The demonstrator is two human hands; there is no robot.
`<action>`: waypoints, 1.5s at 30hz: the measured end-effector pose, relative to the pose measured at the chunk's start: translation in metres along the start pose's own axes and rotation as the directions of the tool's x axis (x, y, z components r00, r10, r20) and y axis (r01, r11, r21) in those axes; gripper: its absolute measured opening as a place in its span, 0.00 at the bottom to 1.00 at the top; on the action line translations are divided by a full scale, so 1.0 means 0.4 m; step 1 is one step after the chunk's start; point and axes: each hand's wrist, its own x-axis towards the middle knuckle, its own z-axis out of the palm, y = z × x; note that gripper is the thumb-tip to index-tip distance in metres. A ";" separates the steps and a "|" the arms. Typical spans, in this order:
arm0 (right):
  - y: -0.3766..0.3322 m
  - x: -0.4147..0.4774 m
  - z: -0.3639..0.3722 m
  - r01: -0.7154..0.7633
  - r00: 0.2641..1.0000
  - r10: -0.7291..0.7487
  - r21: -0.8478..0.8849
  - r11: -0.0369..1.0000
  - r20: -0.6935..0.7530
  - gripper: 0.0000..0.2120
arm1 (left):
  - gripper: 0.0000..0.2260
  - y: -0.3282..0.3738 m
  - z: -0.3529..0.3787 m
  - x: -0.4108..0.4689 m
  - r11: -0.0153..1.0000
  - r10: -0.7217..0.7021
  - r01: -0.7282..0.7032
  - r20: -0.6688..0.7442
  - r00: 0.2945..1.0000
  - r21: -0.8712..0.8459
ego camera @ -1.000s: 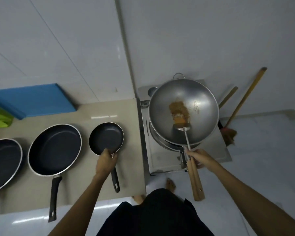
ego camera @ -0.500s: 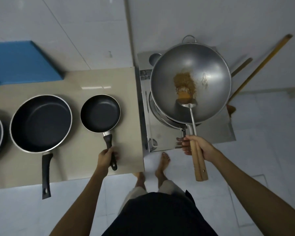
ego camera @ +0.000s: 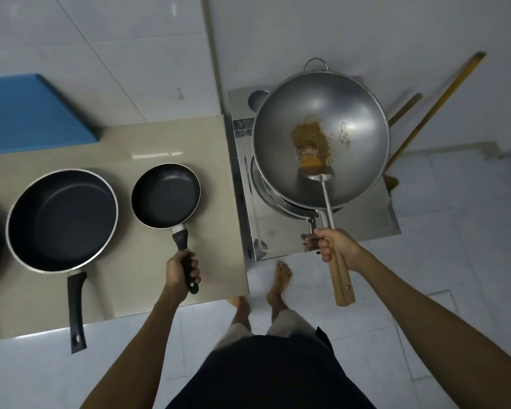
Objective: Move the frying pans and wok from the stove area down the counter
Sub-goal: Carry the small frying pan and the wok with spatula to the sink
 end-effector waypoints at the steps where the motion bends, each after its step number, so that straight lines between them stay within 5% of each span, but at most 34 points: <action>1: -0.001 -0.004 0.003 0.000 1.000 0.000 -0.004 1.000 -0.006 0.12 | 0.11 0.003 -0.001 -0.001 1.000 0.011 -0.011 0.002 1.000 0.001; 12: -0.023 -0.030 0.009 -0.051 0.999 0.051 -0.021 0.998 -0.003 0.11 | 0.13 0.038 -0.007 -0.023 0.999 -0.032 0.032 -0.014 0.999 -0.030; 19: -0.012 -0.031 0.027 0.002 0.999 -0.002 0.011 1.000 -0.044 0.14 | 0.14 0.052 -0.001 -0.047 0.979 0.123 -0.091 -0.171 0.978 0.185; 29: -0.021 -0.079 0.045 0.093 0.985 -0.105 -0.091 0.992 -0.136 0.10 | 0.14 0.117 -0.026 -0.066 0.946 0.239 -0.213 -0.081 0.968 0.244; 36: -0.048 -0.142 0.116 0.147 0.983 -0.158 -0.110 0.983 -0.093 0.16 | 0.14 0.154 -0.043 -0.086 0.919 0.303 -0.285 -0.029 0.952 0.272; 45: -0.037 -0.213 0.211 0.154 0.988 -0.154 -0.017 0.988 0.018 0.12 | 0.15 0.177 -0.095 -0.184 0.919 0.359 -0.355 0.010 0.933 0.173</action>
